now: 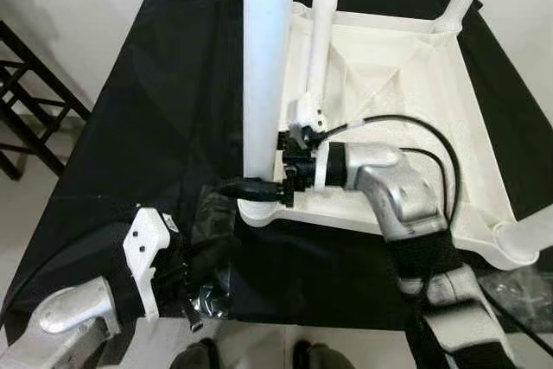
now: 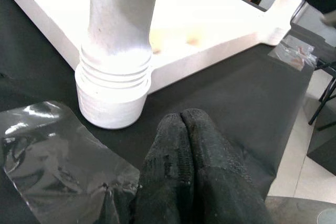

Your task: Building children table

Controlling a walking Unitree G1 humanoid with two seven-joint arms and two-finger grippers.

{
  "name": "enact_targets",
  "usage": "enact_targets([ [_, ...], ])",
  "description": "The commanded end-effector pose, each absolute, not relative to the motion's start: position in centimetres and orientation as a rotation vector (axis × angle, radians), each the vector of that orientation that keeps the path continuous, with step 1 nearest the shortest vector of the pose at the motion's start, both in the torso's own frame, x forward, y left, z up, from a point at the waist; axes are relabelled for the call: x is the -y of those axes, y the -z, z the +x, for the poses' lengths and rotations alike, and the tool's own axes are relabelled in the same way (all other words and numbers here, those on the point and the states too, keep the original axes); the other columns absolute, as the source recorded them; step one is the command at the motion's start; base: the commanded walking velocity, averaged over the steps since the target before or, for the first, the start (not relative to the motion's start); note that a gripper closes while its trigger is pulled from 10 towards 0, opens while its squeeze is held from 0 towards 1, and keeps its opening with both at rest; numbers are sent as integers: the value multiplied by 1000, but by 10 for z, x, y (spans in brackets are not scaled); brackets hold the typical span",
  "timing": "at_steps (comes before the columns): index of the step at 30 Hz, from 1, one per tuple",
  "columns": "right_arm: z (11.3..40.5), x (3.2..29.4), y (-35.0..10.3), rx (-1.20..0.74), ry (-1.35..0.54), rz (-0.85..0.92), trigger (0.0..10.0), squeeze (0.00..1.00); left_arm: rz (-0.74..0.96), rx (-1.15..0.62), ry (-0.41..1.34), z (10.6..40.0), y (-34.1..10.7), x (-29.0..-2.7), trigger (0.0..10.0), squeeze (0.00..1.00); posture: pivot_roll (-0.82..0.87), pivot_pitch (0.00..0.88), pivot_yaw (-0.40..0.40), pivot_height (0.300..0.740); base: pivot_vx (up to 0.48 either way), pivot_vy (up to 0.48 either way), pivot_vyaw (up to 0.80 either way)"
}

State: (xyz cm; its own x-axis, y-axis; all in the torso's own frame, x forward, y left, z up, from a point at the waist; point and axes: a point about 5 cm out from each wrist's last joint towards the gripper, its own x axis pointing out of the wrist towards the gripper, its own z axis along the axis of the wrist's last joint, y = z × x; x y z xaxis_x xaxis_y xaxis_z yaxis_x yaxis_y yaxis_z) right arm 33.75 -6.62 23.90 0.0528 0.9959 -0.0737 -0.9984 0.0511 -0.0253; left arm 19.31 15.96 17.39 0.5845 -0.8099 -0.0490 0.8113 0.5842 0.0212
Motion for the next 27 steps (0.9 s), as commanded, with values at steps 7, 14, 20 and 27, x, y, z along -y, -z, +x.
enact_targets([
  [7, 346, 70, -243, -75, -1639, -37, 0, 0, 39, -51, 942, 191, -168, -158, 10000, 0, 120, 197, -49, 740, 0, 0, 0],
  [14, 349, 85, -237, -53, -1608, -19, 0, 0, 33, -54, 949, 189, -168, -157, 10000, 0, 111, 201, -41, 740, 0, 0, 0],
  [20, 330, 110, -209, -33, -1236, -61, 0, 0, 31, -52, 957, 186, -171, -158, 10000, 0, 98, 228, -47, 740, 0, 0, 0],
  [27, 262, 68, -147, -194, -518, 122, 0, 0, 34, -54, 957, 186, -175, -164, 10000, 0, 74, 264, -17, 740, 0, 0, 0],
])
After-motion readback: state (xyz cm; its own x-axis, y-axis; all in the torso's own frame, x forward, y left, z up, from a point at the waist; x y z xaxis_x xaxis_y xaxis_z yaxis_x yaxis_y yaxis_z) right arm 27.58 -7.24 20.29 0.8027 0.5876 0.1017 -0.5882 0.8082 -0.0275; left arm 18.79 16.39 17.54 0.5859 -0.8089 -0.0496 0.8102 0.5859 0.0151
